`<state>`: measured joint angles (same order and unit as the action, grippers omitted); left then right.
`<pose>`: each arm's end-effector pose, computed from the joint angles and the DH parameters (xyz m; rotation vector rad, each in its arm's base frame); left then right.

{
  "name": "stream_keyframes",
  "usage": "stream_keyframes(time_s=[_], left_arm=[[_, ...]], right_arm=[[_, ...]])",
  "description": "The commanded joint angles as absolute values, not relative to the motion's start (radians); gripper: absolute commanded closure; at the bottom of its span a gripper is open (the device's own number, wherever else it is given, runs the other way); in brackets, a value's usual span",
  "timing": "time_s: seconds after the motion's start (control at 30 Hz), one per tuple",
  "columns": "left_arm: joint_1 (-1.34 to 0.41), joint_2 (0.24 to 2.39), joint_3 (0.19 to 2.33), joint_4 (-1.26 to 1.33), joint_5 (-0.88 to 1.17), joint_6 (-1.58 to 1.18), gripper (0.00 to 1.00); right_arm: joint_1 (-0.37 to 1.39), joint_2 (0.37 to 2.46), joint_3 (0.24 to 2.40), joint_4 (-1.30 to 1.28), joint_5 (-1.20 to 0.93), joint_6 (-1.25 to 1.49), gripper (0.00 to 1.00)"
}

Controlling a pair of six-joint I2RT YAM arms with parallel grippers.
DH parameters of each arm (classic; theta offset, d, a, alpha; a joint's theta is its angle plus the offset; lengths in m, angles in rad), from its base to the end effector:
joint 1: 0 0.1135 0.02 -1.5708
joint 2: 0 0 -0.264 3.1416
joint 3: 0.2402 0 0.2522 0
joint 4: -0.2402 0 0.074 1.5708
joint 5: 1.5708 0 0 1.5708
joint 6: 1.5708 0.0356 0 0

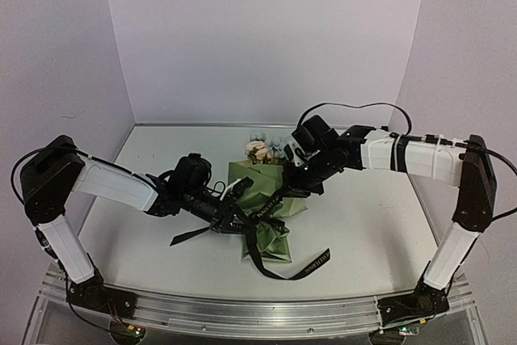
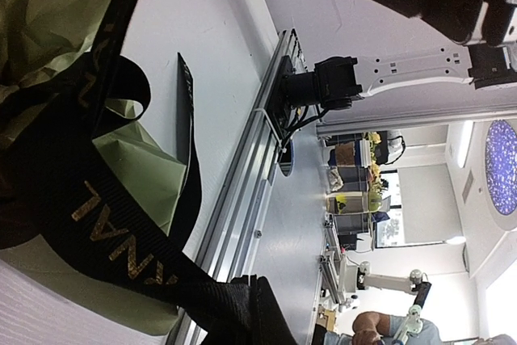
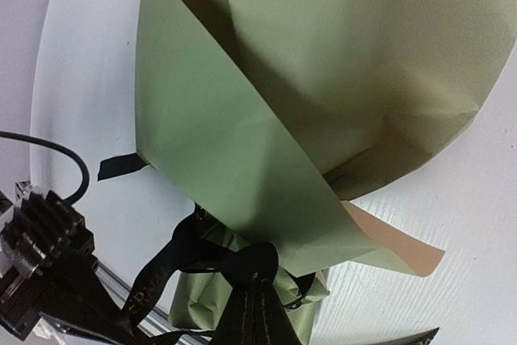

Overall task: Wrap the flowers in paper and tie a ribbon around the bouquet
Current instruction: Cross the half-tied ribbon over the folded bouquet.

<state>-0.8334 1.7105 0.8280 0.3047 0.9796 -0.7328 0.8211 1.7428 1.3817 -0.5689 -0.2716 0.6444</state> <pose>0.2049 -0.2696 0.1726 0.8225 2.3897 -1.8455 0.2521 0.2848 0.2564 -0.3612 2.6863 0.8760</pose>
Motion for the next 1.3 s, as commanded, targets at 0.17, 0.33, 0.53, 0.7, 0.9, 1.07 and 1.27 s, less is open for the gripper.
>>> stream_keyframes(time_s=[0.17, 0.33, 0.53, 0.7, 0.9, 1.07, 1.27], left_arm=[[-0.834, 1.737, 0.885, 0.431, 0.917, -0.902, 1.00], [-0.837, 1.798, 0.952, 0.400, 0.938, -0.904, 1.00], [-0.838, 1.863, 1.017, 0.391, 0.930, -0.958, 1.00], [-0.838, 1.889, 1.070, 0.361, 0.880, -0.982, 1.00], [-0.838, 1.913, 1.074, 0.258, 0.805, -0.964, 1.00], [-0.838, 1.899, 1.067, 0.203, 0.760, -0.918, 1.00], [-0.835, 1.875, 1.029, 0.247, 0.751, -0.916, 1.00]], right_arm=[[0.811, 1.798, 1.511, -0.632, -0.237, 0.598, 1.00], [0.811, 1.806, 1.526, -0.640, -0.238, 0.599, 0.99], [0.812, 1.809, 1.534, -0.648, -0.250, 0.598, 0.98], [0.812, 1.798, 1.527, -0.656, -0.241, 0.605, 0.95], [0.816, 1.778, 1.523, -0.664, -0.249, 0.598, 0.93], [0.823, 1.766, 1.538, -0.666, -0.223, 0.584, 0.96], [0.824, 1.840, 1.660, -0.690, -0.252, 0.583, 1.00]])
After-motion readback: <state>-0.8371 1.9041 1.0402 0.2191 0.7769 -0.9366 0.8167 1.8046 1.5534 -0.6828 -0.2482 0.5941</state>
